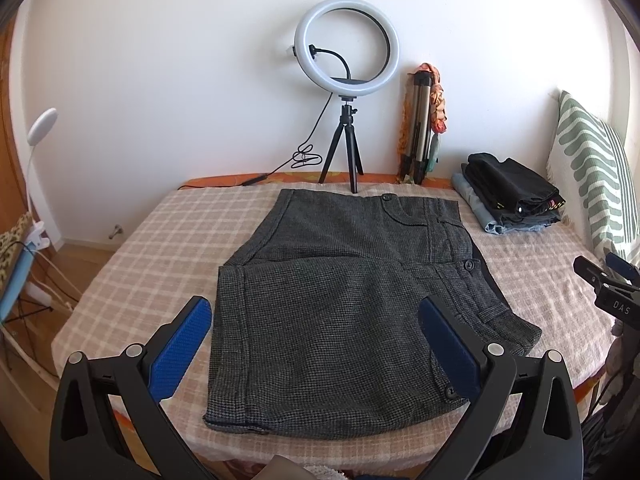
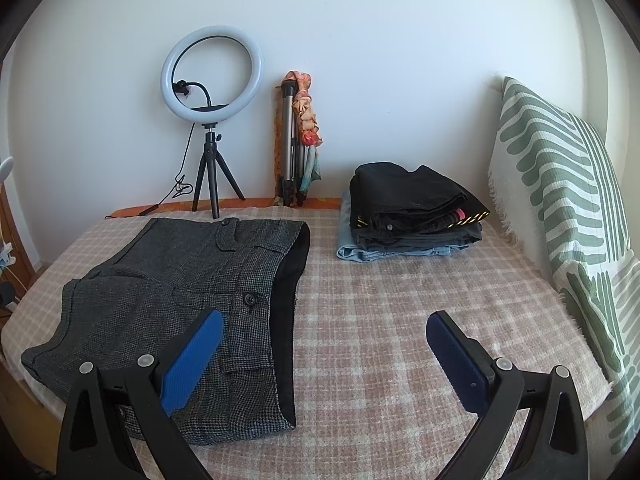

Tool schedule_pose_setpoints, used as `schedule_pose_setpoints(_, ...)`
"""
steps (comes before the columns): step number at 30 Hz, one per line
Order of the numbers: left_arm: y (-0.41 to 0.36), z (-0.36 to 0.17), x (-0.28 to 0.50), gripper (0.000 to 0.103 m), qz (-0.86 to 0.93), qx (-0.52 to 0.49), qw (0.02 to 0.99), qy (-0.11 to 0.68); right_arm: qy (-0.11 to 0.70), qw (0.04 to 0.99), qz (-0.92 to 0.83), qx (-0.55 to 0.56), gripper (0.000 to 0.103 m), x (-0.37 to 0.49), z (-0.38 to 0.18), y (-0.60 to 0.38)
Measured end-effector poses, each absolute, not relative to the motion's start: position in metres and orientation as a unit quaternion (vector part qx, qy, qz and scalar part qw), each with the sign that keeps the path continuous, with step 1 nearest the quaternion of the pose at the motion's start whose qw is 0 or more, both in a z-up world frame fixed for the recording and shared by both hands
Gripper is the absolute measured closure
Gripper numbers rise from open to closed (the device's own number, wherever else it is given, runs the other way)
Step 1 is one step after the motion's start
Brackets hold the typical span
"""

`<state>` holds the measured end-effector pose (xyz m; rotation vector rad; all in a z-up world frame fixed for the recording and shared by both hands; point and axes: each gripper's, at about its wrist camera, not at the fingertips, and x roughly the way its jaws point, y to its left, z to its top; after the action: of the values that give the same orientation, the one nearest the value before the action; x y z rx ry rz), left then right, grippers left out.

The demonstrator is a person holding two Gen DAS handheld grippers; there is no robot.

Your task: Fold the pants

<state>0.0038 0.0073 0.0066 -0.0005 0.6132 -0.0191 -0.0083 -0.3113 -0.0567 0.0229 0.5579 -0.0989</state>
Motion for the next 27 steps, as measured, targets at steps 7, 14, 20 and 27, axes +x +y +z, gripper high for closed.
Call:
schedule_pose_setpoints(7, 0.0092, 0.0071, 0.0033, 0.000, -0.010, -0.002, 0.954, 0.301, 0.276, 0.960, -0.047, 0.012, 0.000, -0.0078, -0.0567, -0.3102)
schedule_pose_setpoints(14, 0.0091, 0.0065, 0.0037, 0.000, -0.011, -0.004, 0.953, 0.303, 0.277, 0.960, -0.046, 0.012, 0.000, -0.0077, -0.0563, -0.3102)
schedule_pose_setpoints(20, 0.0091, 0.0066, 0.0040, 0.000, -0.012, -0.004, 0.953, 0.303, 0.277, 0.960, -0.046, 0.013, 0.000, -0.0076, -0.0562, -0.3104)
schedule_pose_setpoints(27, 0.0088, 0.0065, 0.0042, 0.000, -0.012, -0.006, 0.953, 0.303, 0.278, 0.959, -0.045, 0.012, 0.000, -0.0072, -0.0568, -0.3099)
